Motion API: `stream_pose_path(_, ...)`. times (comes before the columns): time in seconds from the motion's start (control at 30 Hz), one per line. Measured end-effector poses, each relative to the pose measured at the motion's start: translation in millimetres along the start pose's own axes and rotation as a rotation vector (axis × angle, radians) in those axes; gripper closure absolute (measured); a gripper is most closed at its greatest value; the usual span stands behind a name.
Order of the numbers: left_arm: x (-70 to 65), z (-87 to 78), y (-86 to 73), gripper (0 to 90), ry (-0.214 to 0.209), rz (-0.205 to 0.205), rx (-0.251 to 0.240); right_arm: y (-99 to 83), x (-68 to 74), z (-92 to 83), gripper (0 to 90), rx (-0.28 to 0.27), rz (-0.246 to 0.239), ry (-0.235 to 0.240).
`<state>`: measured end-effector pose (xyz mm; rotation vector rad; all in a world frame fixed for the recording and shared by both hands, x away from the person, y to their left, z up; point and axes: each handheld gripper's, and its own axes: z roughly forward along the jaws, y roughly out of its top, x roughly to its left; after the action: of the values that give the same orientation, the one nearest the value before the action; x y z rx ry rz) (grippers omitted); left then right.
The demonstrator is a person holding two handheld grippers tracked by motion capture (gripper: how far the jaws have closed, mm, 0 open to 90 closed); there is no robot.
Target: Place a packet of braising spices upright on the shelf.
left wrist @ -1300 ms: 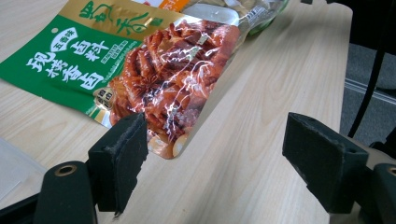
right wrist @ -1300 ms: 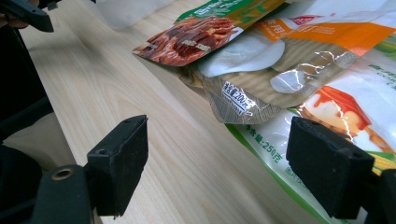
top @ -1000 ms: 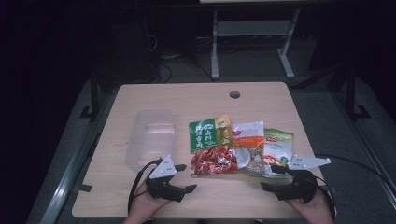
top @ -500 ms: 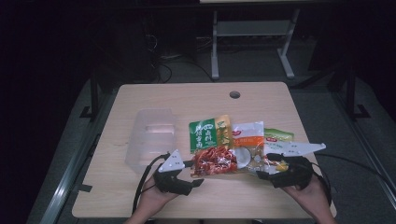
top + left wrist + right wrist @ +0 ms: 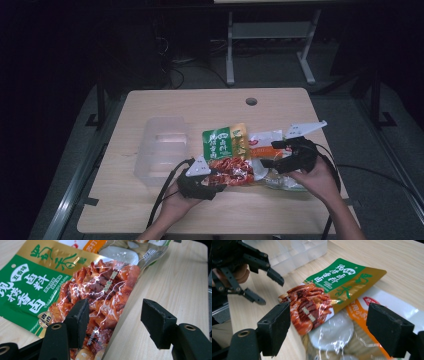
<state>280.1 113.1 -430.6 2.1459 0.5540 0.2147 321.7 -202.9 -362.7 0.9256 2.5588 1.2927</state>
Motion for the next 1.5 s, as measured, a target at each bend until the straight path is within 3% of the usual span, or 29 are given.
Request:
stream_pose_path(0.2, 3.1, 4.9, -1.8, 41.6, -0.008, -0.01, 0.016, 22.2, -7.4, 21.5, 19.0, 0.049, -0.018, 0.013)
stream_pose_path(0.5, 4.4, 10.0, -4.8, 46.4, -0.002, -0.005, 0.03, 47.3, -18.7, 38.1, 18.9, 0.097, -0.014, 0.008)
stream_pose_path(0.63, 3.9, 13.9, -7.1, 51.3, 0.001, -0.001, 0.062, 57.0, -25.0, 48.4, 18.8, 0.124, -0.009, 0.005)
stream_pose_path(0.73, 2.2, 16.5, -8.8, 54.6, 0.001, -0.001, 0.08, 59.4, -31.7, 57.9, 19.2, 0.129, 0.015, 0.016)
stream_pose_path(1.03, 2.3, 23.7, -13.9, 63.8, 0.017, 0.008, 0.152, 60.2, -53.0, 88.9, 21.7, 0.212, 0.103, -0.008)
stream_pose_path(1.23, 3.2, 25.3, -15.7, 66.1, 0.014, -0.013, 0.153, 60.0, -63.8, 106.6, 22.3, 0.256, 0.151, -0.024)
stream_pose_path(1.37, 4.4, 24.4, -15.7, 66.5, 0.019, 0.004, 0.172, 56.5, -73.3, 124.1, 22.8, 0.311, 0.188, -0.033)
stream_pose_path(1.5, 3.5, 25.3, -16.2, 66.8, 0.019, -0.004, 0.165, 52.5, -77.9, 133.2, 23.8, 0.345, 0.215, -0.038)
